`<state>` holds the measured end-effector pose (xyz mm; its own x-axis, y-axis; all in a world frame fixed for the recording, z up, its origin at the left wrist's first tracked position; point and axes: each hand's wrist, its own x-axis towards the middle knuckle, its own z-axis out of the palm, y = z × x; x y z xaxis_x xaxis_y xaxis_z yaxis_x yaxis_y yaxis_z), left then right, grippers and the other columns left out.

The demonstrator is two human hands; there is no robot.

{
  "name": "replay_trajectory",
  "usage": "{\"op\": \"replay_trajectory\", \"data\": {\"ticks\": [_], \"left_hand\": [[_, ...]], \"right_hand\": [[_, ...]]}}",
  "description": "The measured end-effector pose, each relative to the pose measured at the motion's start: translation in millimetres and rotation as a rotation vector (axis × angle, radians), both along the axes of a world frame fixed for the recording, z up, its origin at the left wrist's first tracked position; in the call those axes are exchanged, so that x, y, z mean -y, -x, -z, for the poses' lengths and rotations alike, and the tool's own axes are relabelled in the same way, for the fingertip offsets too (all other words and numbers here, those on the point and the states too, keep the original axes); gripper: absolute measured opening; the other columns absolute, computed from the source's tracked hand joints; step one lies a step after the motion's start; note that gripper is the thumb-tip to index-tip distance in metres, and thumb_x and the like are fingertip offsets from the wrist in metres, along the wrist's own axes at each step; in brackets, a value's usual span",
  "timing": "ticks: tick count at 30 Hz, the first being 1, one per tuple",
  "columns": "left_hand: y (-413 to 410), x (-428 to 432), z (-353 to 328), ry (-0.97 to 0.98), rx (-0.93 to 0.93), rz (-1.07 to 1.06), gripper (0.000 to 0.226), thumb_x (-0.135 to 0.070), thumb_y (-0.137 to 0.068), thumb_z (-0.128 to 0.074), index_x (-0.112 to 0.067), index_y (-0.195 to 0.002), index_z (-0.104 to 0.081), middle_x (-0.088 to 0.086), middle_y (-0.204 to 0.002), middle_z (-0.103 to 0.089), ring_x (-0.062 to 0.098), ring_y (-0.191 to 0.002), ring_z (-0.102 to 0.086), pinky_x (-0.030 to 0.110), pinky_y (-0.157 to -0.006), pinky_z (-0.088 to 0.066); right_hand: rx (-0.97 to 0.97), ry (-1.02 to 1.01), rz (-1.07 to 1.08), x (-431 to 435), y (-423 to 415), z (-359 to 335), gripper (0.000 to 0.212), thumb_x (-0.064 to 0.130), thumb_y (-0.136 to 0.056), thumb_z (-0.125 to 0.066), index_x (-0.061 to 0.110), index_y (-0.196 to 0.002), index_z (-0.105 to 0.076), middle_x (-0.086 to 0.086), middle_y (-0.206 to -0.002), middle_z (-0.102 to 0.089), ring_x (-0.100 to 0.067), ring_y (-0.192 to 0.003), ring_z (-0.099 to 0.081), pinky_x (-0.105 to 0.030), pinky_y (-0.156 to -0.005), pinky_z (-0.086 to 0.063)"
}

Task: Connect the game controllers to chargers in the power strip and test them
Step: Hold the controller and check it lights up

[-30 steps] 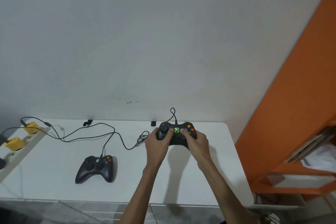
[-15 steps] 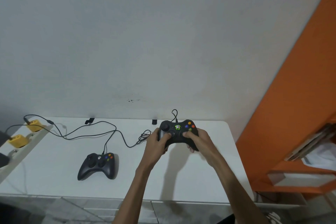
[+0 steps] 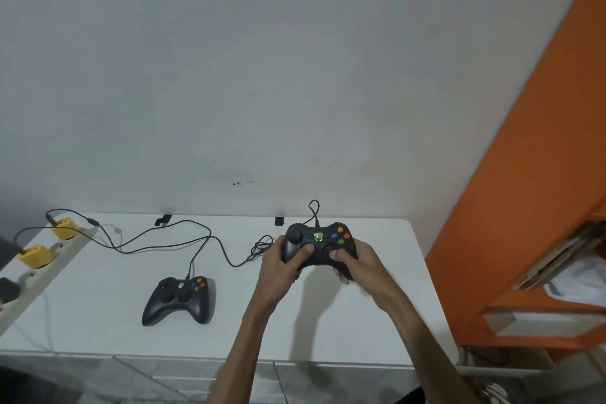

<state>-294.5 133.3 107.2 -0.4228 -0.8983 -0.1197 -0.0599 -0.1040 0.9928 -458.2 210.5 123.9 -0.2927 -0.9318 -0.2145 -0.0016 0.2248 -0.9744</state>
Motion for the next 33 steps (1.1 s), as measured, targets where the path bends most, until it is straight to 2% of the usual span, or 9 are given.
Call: {"op": "replay_trajectory", "data": {"ticks": [5,9,13,16,20,24,26,29,33], "left_hand": [[-2.0,-3.2,-4.3,-0.027,-0.014,-0.031,0.028,-0.026,-0.093,-0.059,0.001,-0.091,-0.052,0.005,-0.075,-0.051,0.020,-0.067,-0.040,0.028,-0.056,-0.035],[0.0,-2.8,-4.0,0.025,0.041,-0.115,0.023,-0.025,-0.091,-0.060,-0.004,-0.085,-0.056,0.003,-0.067,-0.051,0.020,-0.058,-0.041,0.023,-0.047,-0.036],[-9.3,-5.1,-7.2,-0.011,-0.018,0.006,0.025,-0.030,-0.082,-0.062,-0.011,-0.099,-0.062,0.006,-0.077,-0.057,0.019,-0.065,-0.044,0.037,-0.062,-0.039],[-12.0,-3.2,-6.8,-0.002,-0.032,0.049,0.029,-0.030,-0.082,-0.063,-0.009,-0.102,-0.060,0.007,-0.080,-0.056,0.019,-0.067,-0.044,0.039,-0.065,-0.037],[-7.9,-2.4,-4.7,0.039,-0.007,-0.010,0.020,-0.032,-0.086,-0.063,-0.016,-0.098,-0.064,-0.001,-0.076,-0.060,0.017,-0.064,-0.047,0.035,-0.061,-0.040],[-10.9,4.6,-0.9,0.173,0.076,-0.019,0.019,-0.038,-0.083,-0.068,-0.022,-0.093,-0.064,-0.015,-0.066,-0.059,0.009,-0.058,-0.051,0.022,-0.058,-0.040],[-11.2,5.4,-3.4,0.176,0.076,-0.008,0.021,-0.038,-0.082,-0.067,-0.020,-0.093,-0.064,-0.014,-0.068,-0.059,0.011,-0.059,-0.050,0.023,-0.057,-0.040],[-7.0,1.7,-13.0,0.042,-0.006,-0.031,0.036,-0.043,-0.086,-0.055,-0.008,-0.093,-0.058,-0.002,-0.074,-0.057,0.016,-0.066,-0.047,0.030,-0.060,-0.040],[0.9,-1.5,-16.8,0.020,-0.007,-0.120,0.037,-0.041,-0.095,-0.048,-0.007,-0.079,-0.051,0.005,-0.072,-0.051,0.016,-0.061,-0.044,0.028,-0.052,-0.038]], "right_hand": [[0.021,0.013,0.042,-0.7,-7.4,1.5,0.015,0.024,-0.096,-0.056,0.010,-0.093,-0.061,-0.012,-0.064,-0.057,-0.017,-0.048,-0.046,-0.030,-0.054,-0.037],[-0.048,0.065,0.037,-1.1,-12.0,3.4,0.010,0.023,-0.092,-0.066,0.013,-0.096,-0.064,-0.006,-0.062,-0.056,-0.012,-0.048,-0.047,-0.024,-0.051,-0.039],[-0.060,0.028,-0.013,0.3,-5.1,0.7,0.006,0.014,-0.091,-0.061,0.010,-0.096,-0.062,-0.008,-0.063,-0.057,-0.014,-0.049,-0.048,-0.027,-0.053,-0.040],[-0.004,0.022,0.008,0.6,-5.2,0.1,0.010,0.017,-0.096,-0.054,0.010,-0.094,-0.060,-0.012,-0.064,-0.058,-0.019,-0.049,-0.047,-0.028,-0.053,-0.038],[-0.023,0.047,0.059,3.9,-11.7,-0.4,0.016,0.025,-0.096,-0.061,0.009,-0.097,-0.064,-0.007,-0.063,-0.056,-0.012,-0.045,-0.047,-0.025,-0.050,-0.038],[-0.042,0.071,-0.016,4.2,-10.1,1.0,0.007,0.016,-0.091,-0.065,0.012,-0.097,-0.064,-0.008,-0.064,-0.056,-0.015,-0.052,-0.048,-0.026,-0.052,-0.041],[0.020,0.094,-0.007,2.2,-10.0,0.0,0.013,0.018,-0.091,-0.062,0.008,-0.100,-0.062,-0.010,-0.068,-0.057,-0.018,-0.055,-0.050,-0.027,-0.052,-0.041],[0.092,0.098,0.076,2.4,-15.0,-3.0,0.030,0.030,-0.097,-0.055,0.000,-0.095,-0.059,-0.012,-0.066,-0.055,-0.018,-0.050,-0.049,-0.027,-0.049,-0.038],[0.035,0.073,0.183,5.1,-20.8,-2.2,0.028,0.032,-0.100,-0.052,0.011,-0.083,-0.061,-0.003,-0.058,-0.056,-0.014,-0.043,-0.048,-0.020,-0.043,-0.038]]}}
